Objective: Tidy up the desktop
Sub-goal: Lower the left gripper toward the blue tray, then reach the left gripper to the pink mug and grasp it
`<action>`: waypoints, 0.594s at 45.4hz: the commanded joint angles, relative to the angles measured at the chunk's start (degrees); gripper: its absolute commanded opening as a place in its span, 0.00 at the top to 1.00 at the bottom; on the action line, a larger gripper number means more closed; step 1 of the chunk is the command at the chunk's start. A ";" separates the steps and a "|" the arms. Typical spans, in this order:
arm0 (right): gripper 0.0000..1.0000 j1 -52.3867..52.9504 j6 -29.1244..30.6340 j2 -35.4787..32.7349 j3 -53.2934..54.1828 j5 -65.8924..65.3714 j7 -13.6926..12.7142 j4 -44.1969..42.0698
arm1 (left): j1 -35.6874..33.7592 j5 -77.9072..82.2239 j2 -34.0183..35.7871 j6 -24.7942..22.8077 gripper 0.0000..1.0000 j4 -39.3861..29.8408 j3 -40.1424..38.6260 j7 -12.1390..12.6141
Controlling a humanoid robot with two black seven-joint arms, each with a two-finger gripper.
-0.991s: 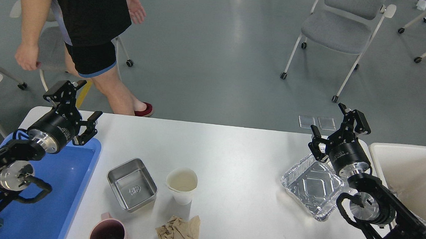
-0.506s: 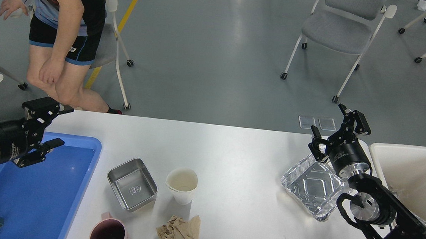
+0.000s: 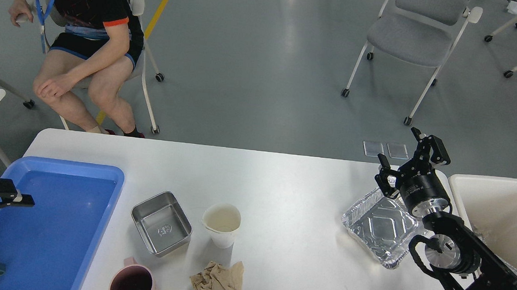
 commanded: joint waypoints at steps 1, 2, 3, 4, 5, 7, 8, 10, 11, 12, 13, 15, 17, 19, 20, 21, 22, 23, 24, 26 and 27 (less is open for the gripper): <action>0.00 0.06 0.00 0.03 -0.05 -0.02 0.00 0.00 | 0.04 0.01 0.74 -0.64 0.03 0.20 -0.04 0.00; 0.00 0.06 0.00 0.03 -0.05 -0.02 0.00 0.00 | 0.04 0.01 0.74 -0.64 0.03 0.20 -0.04 0.00; 0.00 0.06 0.00 0.03 -0.05 -0.02 0.00 0.00 | 0.04 0.01 0.65 -0.64 0.03 0.20 -0.12 0.00; 0.00 0.06 0.00 0.03 -0.05 -0.02 0.00 0.00 | 0.04 0.01 0.56 -0.64 0.03 0.20 -0.04 0.00; 0.00 0.06 0.00 0.03 -0.05 -0.02 0.00 0.00 | 0.13 0.01 0.39 -0.55 0.03 0.20 -0.04 0.00; 0.00 -0.02 0.00 0.03 -0.05 -0.02 0.00 0.00 | 0.21 0.01 0.21 -0.55 0.03 0.11 -0.04 0.00; 0.00 -0.02 0.00 -0.06 -0.05 -0.02 0.00 0.00 | 0.30 0.01 0.12 -0.55 0.03 0.11 -0.04 0.00; 0.00 -0.11 0.09 -0.06 0.04 -0.02 0.00 0.00 | 0.39 0.01 0.03 -0.55 0.03 0.20 0.05 0.00; 0.00 -0.11 0.09 -0.06 0.04 -0.02 0.00 0.00 | 0.39 0.01 0.12 -0.55 0.03 0.20 -0.04 0.00; 0.00 -0.20 0.09 -0.06 0.04 -0.02 0.00 0.00 | 0.39 0.01 0.12 -0.55 0.03 0.11 -0.04 0.00; 0.00 -0.20 0.09 -0.06 0.04 -0.02 0.00 0.00 | 0.39 0.01 0.12 -0.64 0.03 0.11 -0.04 0.00; 0.00 -0.20 0.18 -0.06 0.04 -0.02 0.00 0.00 | 0.30 0.01 0.03 -0.64 0.03 0.11 -0.04 0.00; 0.00 -0.38 0.18 -0.06 -0.05 -0.02 0.00 0.00 | 0.30 0.01 0.03 -0.64 0.03 0.20 -0.04 0.00; 0.00 -0.38 0.18 -0.06 -0.05 -0.02 0.00 0.08 | 0.21 0.01 -0.23 -0.64 0.03 0.11 -0.04 0.00; 0.00 -0.38 0.18 -0.06 -0.05 -0.02 0.00 0.08 | 0.21 0.01 -0.23 -0.64 0.03 0.11 -0.12 0.00; 0.00 -0.38 0.18 -0.06 -0.05 -0.02 0.00 0.08 | 0.21 0.01 -0.23 -0.64 0.03 0.11 -0.12 0.00; 0.00 -0.38 0.18 -0.06 -0.05 -0.02 0.00 0.08 | 0.13 0.01 -0.23 -0.64 0.03 0.11 -0.12 0.00; 0.00 -0.38 0.18 -0.06 -0.05 -0.02 0.00 0.08 | 0.13 0.01 -0.32 -0.64 0.03 0.11 -0.12 0.00; 0.00 -0.38 0.18 -0.06 -0.05 -0.02 0.00 0.08 | 0.04 0.01 -0.23 -0.64 0.03 0.11 -0.12 0.00; 0.00 -0.38 0.18 -0.06 -0.05 -0.02 0.00 0.08 | 0.04 0.01 -0.32 -0.55 0.03 0.11 -0.12 0.00; 0.00 -0.46 0.18 -0.06 -0.05 -0.02 0.00 0.08 | 0.04 0.01 -0.32 -0.55 0.03 0.11 -0.12 0.00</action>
